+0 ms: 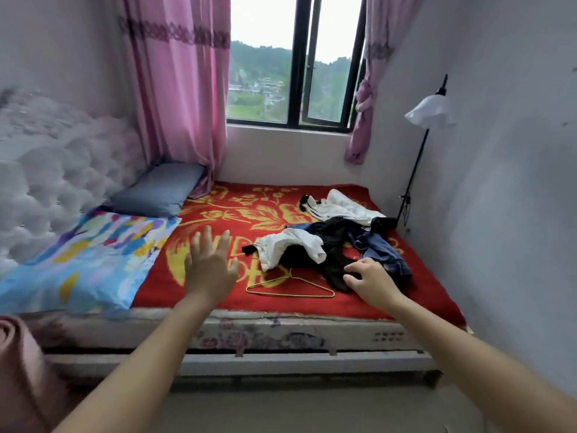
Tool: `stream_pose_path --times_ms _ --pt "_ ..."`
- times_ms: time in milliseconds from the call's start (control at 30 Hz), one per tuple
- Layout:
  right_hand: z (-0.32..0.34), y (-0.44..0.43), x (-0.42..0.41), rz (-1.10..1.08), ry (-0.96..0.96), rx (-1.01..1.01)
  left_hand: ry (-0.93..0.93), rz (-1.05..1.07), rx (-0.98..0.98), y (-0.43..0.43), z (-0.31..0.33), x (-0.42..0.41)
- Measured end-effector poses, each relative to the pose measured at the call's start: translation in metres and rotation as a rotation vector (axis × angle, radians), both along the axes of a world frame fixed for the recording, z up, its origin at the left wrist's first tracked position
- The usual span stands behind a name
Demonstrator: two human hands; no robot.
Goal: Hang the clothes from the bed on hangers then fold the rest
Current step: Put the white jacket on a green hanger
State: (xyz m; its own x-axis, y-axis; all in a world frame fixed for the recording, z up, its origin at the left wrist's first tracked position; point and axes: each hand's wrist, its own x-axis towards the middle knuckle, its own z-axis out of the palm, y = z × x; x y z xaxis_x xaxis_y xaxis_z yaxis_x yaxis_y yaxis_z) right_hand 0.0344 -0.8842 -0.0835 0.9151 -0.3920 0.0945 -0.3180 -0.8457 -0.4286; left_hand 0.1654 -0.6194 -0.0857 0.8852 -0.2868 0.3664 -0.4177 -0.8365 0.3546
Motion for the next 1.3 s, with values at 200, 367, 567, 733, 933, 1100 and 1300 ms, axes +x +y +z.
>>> stream_pose_path --times_ms 200,367,567,733,933,1100,1300 --pt "-0.01 -0.081 0.04 -0.173 0.089 -0.011 0.097 -0.175 -0.026 -0.101 -0.03 0.076" --pt "-0.013 -0.116 0.104 -0.244 0.127 0.025 0.191 -0.227 -0.071 -0.155 -0.049 0.146" --pt "-0.057 -0.142 0.134 -0.297 0.237 0.094 0.269 -0.281 0.003 -0.201 -0.087 0.189" --pt "-0.085 -0.189 0.135 -0.392 0.31 0.117 0.372 -0.326 0.079 -0.242 -0.119 0.212" --pt "-0.111 -0.265 0.165 -0.426 0.311 0.182 0.397 -0.315 0.125 -0.295 -0.14 0.241" --pt "-0.142 -0.347 0.232 -0.408 0.272 0.287 0.402 -0.21 0.151 -0.346 -0.168 0.28" --pt "-0.176 -0.459 0.318 -0.317 0.278 0.369 0.543 -0.033 0.229 -0.429 -0.199 0.313"
